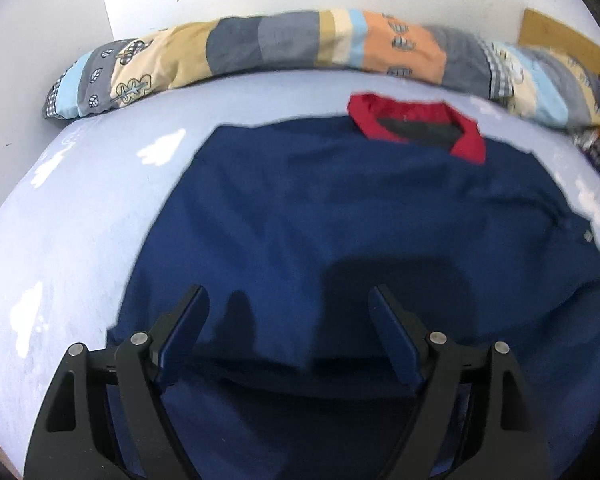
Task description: Fold large clothes
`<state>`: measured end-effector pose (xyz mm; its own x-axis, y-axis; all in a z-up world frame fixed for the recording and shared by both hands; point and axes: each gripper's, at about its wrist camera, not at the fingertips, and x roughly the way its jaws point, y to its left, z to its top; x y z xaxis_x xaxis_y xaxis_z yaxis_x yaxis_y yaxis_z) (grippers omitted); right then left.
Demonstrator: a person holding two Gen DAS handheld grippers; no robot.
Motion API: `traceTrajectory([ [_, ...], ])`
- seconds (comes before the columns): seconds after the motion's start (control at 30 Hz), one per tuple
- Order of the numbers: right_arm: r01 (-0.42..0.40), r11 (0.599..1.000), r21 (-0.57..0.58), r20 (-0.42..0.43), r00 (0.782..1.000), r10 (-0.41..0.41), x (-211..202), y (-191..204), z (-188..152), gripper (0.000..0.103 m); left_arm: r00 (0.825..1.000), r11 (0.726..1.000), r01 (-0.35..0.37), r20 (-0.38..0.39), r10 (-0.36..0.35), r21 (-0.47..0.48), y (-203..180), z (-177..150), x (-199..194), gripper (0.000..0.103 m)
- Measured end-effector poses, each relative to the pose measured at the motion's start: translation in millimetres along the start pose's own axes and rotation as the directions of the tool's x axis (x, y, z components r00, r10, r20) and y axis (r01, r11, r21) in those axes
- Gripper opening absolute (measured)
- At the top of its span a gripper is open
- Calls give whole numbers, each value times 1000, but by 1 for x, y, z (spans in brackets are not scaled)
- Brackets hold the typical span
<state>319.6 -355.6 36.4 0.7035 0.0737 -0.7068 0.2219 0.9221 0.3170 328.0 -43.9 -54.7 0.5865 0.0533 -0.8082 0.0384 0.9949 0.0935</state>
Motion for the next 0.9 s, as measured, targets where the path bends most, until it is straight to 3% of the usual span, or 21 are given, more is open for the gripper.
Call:
traceTrajectory([
  [0.17,60,988,-139,-64,995,-70,60,8,4,68,999,1000,-3,-44,4,25,10,-15,10,83],
  [0.23,44,988,-148,-168,983,-69,92,0,-3,65,999,999,-1,-39,2,35,11,-18,7,83],
  [0.3,79,985,-155,-286,950,-122,123,-11,-19,66,999,999,-8,-35,10,52,11,-19,3,83],
  [0.33,79,983,-167,-307,943,-129,129,-12,-23,66,999,998,-10,-36,12,58,9,-19,2,83],
  [0.4,100,971,-218,-277,947,-160,120,-2,-24,65,999,997,-22,-23,23,70,9,-21,-7,83],
  [0.5,24,982,-186,-255,964,-72,91,8,-21,66,1000,996,-21,12,20,81,8,-26,-27,83],
  [0.57,11,977,-213,-230,971,-61,70,18,-27,67,999,996,-26,39,23,87,7,-30,-43,83],
  [0.8,-41,965,-260,-184,983,-8,3,41,-70,67,993,995,-14,118,3,95,2,-64,-108,83],
  [0.9,-47,967,-251,-194,981,-3,-12,42,-94,67,996,999,12,88,-16,45,8,-91,-122,83],
])
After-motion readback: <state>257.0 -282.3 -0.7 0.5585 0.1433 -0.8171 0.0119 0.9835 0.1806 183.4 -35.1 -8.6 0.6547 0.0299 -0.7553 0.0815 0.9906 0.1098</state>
